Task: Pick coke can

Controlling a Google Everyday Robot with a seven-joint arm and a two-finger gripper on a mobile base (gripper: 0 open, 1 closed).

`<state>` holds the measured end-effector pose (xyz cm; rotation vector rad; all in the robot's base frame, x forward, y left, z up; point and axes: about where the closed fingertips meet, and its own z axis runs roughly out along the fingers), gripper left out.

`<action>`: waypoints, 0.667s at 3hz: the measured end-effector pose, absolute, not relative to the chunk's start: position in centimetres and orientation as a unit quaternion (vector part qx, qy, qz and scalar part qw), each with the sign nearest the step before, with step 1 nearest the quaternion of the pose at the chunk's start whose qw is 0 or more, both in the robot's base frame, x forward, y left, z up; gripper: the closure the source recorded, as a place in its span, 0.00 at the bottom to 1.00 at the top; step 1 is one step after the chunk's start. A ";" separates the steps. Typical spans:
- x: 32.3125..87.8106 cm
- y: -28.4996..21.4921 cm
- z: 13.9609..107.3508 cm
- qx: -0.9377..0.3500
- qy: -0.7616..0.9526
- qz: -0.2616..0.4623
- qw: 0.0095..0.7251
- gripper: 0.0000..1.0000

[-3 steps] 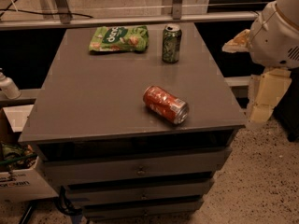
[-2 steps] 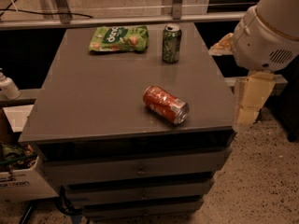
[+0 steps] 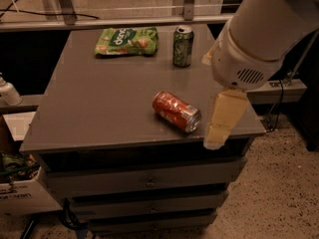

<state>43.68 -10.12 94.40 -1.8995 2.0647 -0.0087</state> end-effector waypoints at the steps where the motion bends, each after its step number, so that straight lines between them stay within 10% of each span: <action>1: 44.5 -8.1 93.6 -0.639 0.750 -0.014 0.168 0.00; 2: 44.9 -7.0 93.2 -0.618 0.768 -0.020 0.169 0.00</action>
Offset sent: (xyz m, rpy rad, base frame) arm 0.0198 0.0432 -0.0246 -0.0114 -0.0009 -0.1832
